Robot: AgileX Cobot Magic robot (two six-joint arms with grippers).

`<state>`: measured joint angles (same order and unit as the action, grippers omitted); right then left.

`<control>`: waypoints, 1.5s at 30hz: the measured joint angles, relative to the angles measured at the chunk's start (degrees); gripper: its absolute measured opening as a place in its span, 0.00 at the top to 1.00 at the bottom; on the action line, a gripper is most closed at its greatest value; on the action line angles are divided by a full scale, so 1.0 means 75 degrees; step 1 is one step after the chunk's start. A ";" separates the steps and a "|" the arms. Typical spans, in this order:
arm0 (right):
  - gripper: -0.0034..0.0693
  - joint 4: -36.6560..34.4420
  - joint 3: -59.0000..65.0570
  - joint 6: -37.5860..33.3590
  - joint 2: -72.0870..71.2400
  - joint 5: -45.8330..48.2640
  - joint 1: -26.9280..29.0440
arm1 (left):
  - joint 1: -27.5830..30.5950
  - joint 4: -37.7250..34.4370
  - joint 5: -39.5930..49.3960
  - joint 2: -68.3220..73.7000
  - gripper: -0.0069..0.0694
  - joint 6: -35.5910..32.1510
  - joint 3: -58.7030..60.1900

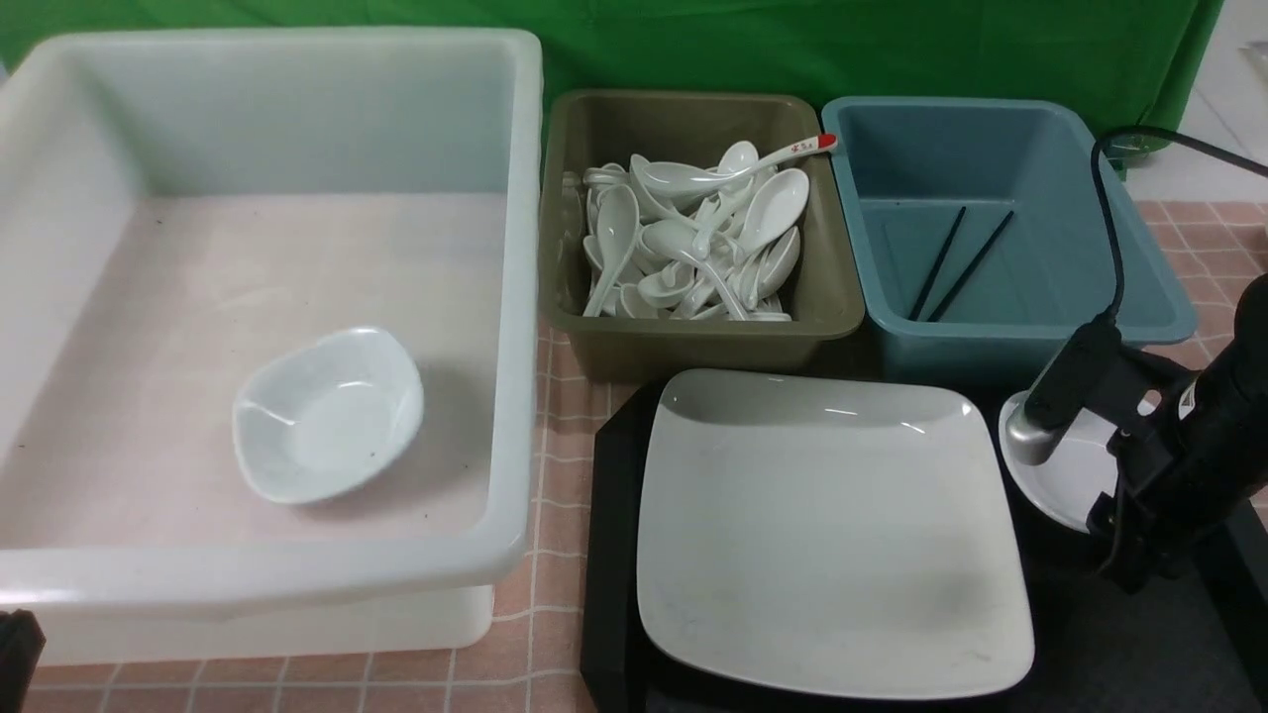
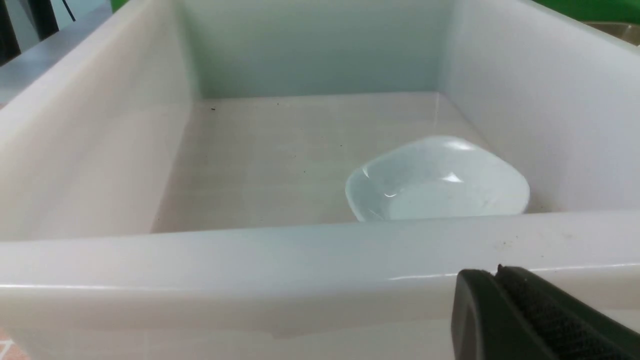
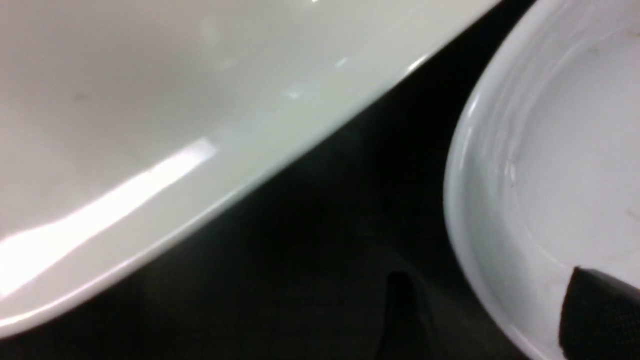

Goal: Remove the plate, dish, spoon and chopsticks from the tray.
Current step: Use the right arm to grab a small plate from the dinner plate, then use the right arm to put the small plate into the large storage box on the left

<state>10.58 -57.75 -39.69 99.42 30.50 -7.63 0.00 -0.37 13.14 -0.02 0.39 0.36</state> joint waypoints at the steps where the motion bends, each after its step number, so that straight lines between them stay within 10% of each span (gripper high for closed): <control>1: 0.28 0.0009 0.0000 -0.0041 0.0000 -0.0111 0.0000 | 0.0000 0.0000 0.0000 0.0000 0.90 0.0000 0.0000; 15: 0.21 0.0040 0.0006 -0.0405 0.0681 -0.0896 0.0000 | 0.0000 0.0000 0.0000 0.0000 0.90 -0.0052 0.0000; 22: 0.65 0.0215 -0.0073 -0.0176 0.0719 -0.1219 -0.0065 | 0.0000 0.0000 0.0000 0.0000 0.90 -0.0011 0.0000; 32: 0.85 0.0092 -0.0587 0.1173 -0.0179 0.0811 -0.0299 | 0.0000 0.0000 0.0000 0.0000 0.90 -0.0011 0.0000; 45: 0.85 -0.0995 -0.1593 0.1302 -0.2728 0.1727 -0.1992 | 0.0000 0.0000 0.0000 0.0000 0.90 -0.0001 0.0000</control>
<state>3.12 -69.69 -29.93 78.96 43.45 -22.57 0.00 -0.37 13.14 -0.02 0.38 0.36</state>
